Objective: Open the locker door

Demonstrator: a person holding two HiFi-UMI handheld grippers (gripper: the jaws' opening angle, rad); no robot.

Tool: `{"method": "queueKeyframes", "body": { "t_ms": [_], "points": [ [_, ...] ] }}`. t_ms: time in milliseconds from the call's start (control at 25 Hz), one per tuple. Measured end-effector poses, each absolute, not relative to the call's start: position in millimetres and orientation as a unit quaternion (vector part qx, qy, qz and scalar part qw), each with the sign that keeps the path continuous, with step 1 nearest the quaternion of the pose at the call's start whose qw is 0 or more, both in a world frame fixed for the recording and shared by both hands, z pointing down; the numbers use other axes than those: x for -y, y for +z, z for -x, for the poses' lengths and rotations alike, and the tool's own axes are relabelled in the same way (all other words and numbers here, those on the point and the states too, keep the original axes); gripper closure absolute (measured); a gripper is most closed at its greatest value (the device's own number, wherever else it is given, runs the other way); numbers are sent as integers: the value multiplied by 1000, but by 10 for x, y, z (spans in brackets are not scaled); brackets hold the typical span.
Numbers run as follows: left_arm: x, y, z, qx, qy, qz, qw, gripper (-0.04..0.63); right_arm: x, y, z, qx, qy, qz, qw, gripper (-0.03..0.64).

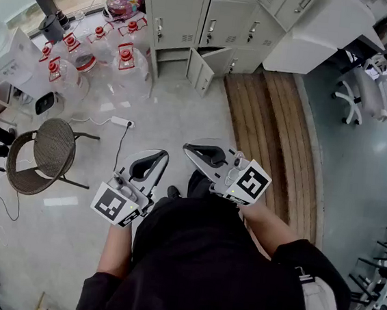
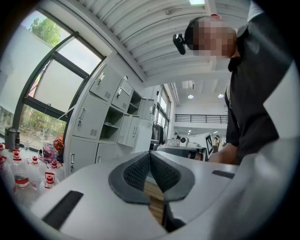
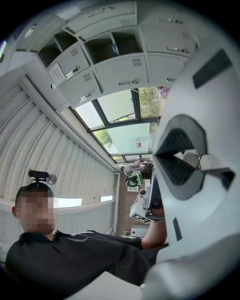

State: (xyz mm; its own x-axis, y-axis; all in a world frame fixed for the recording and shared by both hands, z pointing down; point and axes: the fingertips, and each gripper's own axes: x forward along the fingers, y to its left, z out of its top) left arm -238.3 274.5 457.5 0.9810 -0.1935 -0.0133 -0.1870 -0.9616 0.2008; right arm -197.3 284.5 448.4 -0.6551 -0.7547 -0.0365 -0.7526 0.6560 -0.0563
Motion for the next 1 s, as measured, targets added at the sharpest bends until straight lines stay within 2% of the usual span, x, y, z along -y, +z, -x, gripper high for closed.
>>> {"method": "queueKeyframes", "body": {
  "t_ms": [600, 1000],
  "points": [
    [-2482, 4809, 2629, 123, -26, -984, 129, 577, -2739, 4485, 1738, -891, -9, 452, 37, 604],
    [-2203, 4971, 2404, 128, -20, -979, 155, 577, -2361, 4633, 1604, -898, -42, 436, 48, 604]
  ]
}}
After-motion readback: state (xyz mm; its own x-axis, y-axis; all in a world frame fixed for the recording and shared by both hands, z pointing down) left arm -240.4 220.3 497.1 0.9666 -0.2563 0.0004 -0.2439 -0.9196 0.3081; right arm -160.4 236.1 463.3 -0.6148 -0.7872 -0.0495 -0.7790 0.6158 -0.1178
